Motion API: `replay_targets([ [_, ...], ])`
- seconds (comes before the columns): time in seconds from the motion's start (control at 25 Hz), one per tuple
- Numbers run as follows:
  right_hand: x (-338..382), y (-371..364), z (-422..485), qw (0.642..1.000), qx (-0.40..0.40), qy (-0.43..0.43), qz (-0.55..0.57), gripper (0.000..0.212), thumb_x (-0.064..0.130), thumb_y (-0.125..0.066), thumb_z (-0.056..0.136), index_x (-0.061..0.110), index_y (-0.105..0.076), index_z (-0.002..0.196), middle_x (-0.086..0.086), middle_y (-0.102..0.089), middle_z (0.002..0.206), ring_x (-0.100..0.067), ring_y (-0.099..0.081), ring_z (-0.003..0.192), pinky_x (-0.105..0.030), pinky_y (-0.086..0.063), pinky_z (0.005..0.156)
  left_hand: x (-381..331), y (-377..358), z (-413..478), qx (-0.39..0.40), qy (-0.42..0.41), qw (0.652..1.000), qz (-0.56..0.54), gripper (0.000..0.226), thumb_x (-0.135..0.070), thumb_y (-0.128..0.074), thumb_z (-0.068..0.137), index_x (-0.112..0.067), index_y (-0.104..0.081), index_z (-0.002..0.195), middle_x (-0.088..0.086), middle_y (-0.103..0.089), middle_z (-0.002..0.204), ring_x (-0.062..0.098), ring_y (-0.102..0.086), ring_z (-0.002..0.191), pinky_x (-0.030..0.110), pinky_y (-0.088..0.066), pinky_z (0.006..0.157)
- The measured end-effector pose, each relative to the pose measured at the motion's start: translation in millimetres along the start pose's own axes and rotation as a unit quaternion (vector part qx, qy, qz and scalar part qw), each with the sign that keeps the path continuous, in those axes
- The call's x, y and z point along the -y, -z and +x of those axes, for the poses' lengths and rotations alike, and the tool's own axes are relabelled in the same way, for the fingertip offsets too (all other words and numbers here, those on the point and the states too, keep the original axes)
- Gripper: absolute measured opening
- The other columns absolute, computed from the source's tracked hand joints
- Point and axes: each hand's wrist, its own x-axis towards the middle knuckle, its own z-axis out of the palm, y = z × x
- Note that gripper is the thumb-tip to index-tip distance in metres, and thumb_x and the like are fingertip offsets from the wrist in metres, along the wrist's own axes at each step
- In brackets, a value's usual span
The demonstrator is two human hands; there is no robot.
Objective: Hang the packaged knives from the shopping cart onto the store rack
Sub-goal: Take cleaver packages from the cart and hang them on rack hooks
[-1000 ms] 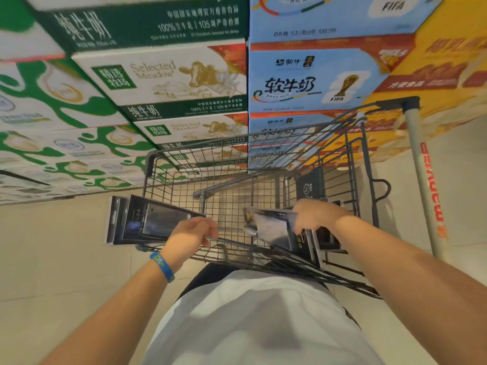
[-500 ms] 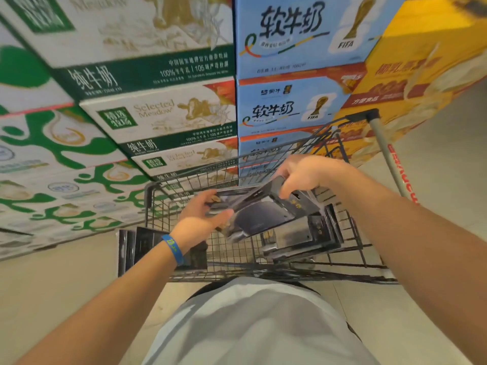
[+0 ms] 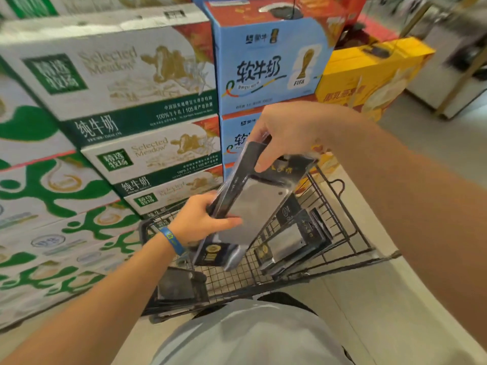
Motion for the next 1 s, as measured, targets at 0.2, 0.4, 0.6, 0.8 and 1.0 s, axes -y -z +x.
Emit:
replay_targets([
  [0.2,-24,-33,-24,0.936,-0.344,-0.061,0.036,0.088,0.074,-0.077,0.063,0.027,-0.056,0.135,0.003,-0.065,0.125,-0.022,-0.062,0.115,-0.037,-0.054,0.090,-18,-8,-4,-0.080,0.053,0.988,-0.120,0.048,-0.058,-0.078,0.064,-0.011,-0.073,0.072,0.020,-0.066,0.064,0.026,-0.060,0.057,0.049,-0.052,0.056],
  [0.4,-6,-165,-58,0.808,-0.277,-0.184,0.487,0.133,0.068,-0.091,0.054,0.034,-0.019,0.161,0.007,-0.047,0.156,-0.016,-0.049,0.140,-0.043,-0.047,0.110,-58,-29,10,-0.060,0.129,0.928,-0.346,0.038,-0.043,-0.084,0.074,-0.019,-0.077,0.104,0.008,-0.077,0.100,0.030,-0.075,0.090,0.051,-0.059,0.084],
  [0.6,-18,-223,-104,0.598,-0.425,-0.232,0.638,0.071,0.044,-0.098,0.056,0.033,-0.064,0.118,0.007,-0.078,0.107,-0.012,-0.076,0.093,-0.028,-0.063,0.071,-112,-80,27,0.059,0.125,0.929,-0.343,0.073,-0.066,-0.086,0.050,-0.024,-0.074,0.109,0.005,-0.075,0.110,0.028,-0.071,0.104,0.053,-0.054,0.094],
  [0.8,-58,-227,-180,0.514,-0.509,-0.229,0.652,0.059,0.042,-0.097,0.058,0.035,-0.065,0.107,0.012,-0.079,0.099,-0.015,-0.077,0.091,-0.034,-0.064,0.075,-159,-142,32,0.219,0.160,0.896,-0.352,0.108,-0.077,-0.079,0.055,-0.023,-0.050,0.144,0.004,-0.055,0.144,0.031,-0.046,0.137,0.055,-0.035,0.113],
  [1.0,-108,-251,-274,0.428,-0.594,-0.291,0.616,0.062,0.046,-0.097,0.050,0.024,-0.073,0.103,0.002,-0.080,0.096,-0.022,-0.078,0.089,-0.049,-0.063,0.084,-218,-235,17,0.056,0.088,0.950,-0.294,0.047,-0.077,-0.065,0.071,-0.034,-0.071,0.087,-0.015,-0.073,0.089,0.018,-0.070,0.092,0.043,-0.056,0.079],
])
